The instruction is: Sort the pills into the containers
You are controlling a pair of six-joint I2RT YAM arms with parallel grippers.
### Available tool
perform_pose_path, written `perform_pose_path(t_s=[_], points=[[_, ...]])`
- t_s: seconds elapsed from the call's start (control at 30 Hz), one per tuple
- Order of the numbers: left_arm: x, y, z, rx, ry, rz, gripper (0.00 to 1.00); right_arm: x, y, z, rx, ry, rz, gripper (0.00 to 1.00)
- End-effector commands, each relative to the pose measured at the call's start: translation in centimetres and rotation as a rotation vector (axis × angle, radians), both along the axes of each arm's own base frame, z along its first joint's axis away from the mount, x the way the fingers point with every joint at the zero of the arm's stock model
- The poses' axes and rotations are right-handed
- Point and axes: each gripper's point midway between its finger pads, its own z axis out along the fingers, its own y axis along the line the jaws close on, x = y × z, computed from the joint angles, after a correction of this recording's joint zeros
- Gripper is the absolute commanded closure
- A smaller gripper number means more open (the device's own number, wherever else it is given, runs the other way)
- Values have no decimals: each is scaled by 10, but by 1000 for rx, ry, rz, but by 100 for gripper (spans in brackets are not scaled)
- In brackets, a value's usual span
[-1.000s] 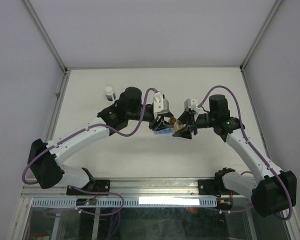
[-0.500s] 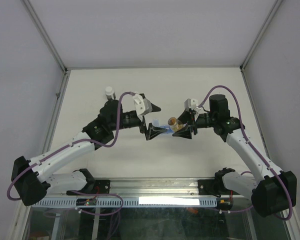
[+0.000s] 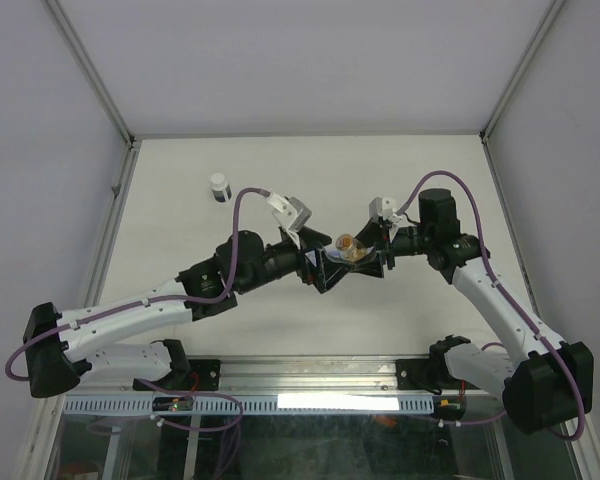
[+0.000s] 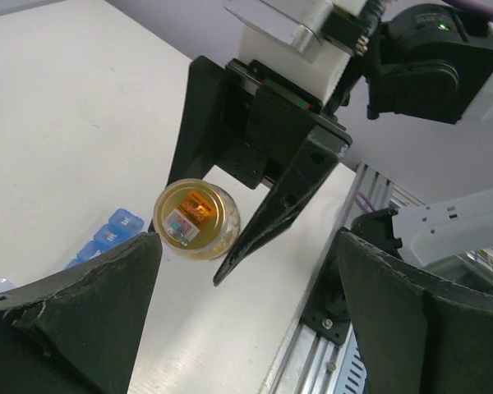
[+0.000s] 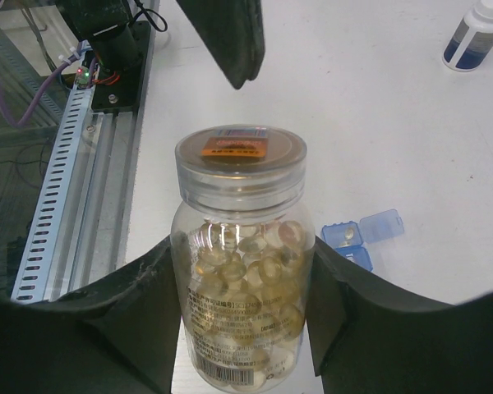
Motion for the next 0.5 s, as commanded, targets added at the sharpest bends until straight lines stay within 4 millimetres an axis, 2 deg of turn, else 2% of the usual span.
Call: perform_pose_path(t_s=[0.0, 0.47], points=[[23, 5, 13, 11, 12, 187, 9, 4, 3, 20, 42, -64, 22, 100], [27, -12, 9, 62, 26, 171, 12, 4, 3, 19, 44, -60, 26, 100]])
